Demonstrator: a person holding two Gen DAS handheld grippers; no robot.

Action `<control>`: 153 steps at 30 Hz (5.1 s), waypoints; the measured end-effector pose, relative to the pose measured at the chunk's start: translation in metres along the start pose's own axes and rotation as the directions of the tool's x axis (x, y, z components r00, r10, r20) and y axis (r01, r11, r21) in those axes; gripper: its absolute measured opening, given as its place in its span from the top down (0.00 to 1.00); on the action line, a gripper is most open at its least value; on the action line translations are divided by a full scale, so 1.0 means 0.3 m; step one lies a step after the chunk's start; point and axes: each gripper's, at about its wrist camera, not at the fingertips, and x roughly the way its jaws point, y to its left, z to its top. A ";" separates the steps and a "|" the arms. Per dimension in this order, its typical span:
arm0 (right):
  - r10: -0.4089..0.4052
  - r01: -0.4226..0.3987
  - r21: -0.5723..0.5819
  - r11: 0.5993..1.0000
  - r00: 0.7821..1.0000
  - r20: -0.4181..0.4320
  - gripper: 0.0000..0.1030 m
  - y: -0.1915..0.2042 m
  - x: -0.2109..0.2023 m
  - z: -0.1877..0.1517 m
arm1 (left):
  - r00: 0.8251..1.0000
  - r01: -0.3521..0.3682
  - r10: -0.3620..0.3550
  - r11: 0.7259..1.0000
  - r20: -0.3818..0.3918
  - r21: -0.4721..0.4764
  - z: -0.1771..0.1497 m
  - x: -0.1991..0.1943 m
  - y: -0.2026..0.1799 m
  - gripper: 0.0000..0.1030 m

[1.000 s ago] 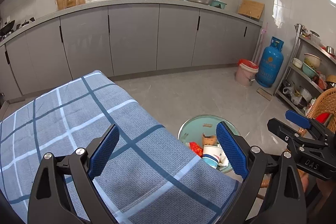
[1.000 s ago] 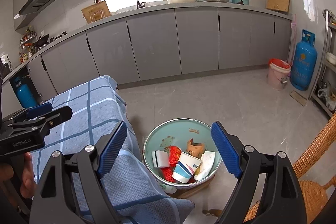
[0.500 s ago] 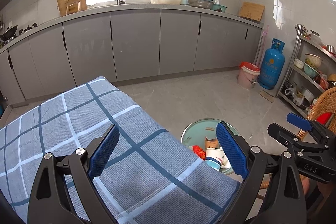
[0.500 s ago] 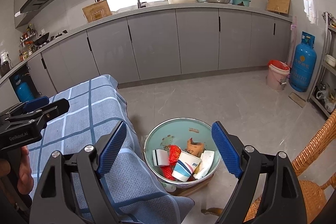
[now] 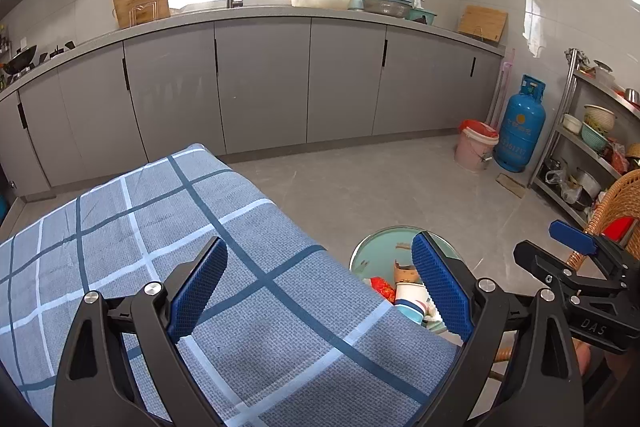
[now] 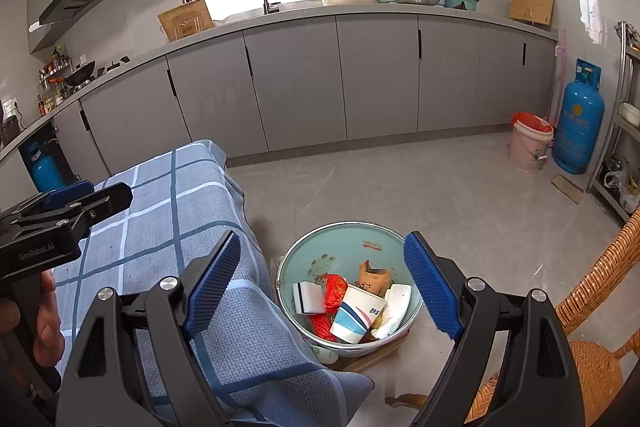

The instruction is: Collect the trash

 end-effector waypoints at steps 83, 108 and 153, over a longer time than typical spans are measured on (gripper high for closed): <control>-0.067 0.067 -0.004 0.998 0.998 -0.010 0.14 -0.040 -0.026 -0.061 | 0.997 -0.065 0.064 0.997 0.030 0.036 -0.015 -0.039 0.013 0.04; -0.047 0.047 -0.012 0.999 0.999 -0.003 0.13 -0.014 -0.035 -0.056 | 0.998 -0.062 0.060 0.996 0.032 0.063 -0.015 -0.047 -0.014 0.04; -0.040 0.040 -0.008 0.999 0.999 -0.007 0.13 0.003 -0.043 -0.057 | 0.996 -0.080 0.078 0.996 0.038 0.051 -0.008 -0.054 -0.004 0.04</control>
